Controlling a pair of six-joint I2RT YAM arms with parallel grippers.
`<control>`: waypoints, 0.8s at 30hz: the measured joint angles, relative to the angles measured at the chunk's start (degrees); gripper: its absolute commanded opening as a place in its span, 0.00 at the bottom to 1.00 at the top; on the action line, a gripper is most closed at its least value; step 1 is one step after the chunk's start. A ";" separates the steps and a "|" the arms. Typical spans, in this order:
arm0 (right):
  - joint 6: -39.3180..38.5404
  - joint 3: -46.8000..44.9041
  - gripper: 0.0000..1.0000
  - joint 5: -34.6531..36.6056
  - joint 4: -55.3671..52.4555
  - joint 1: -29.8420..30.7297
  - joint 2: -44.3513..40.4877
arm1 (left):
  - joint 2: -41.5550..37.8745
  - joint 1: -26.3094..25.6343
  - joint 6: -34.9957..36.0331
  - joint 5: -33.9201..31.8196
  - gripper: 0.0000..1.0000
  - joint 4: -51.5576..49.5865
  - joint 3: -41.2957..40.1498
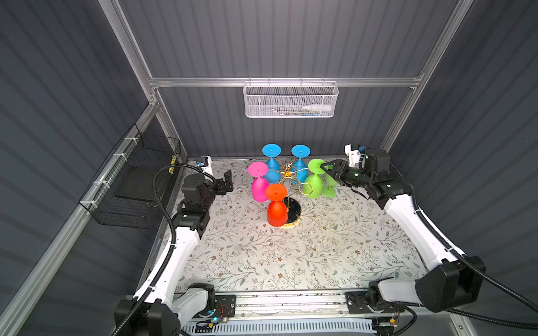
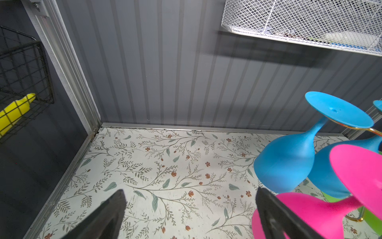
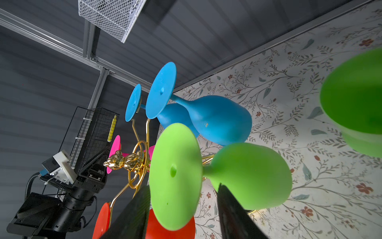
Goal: Take the wine glass off the wine glass rack
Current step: Pick up the wine glass from the wine glass rack.
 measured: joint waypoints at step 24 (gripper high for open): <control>3.87 -0.15 0.08 -1.53 3.28 0.07 0.04 | -0.44 0.00 0.00 0.02 1.00 -0.02 0.00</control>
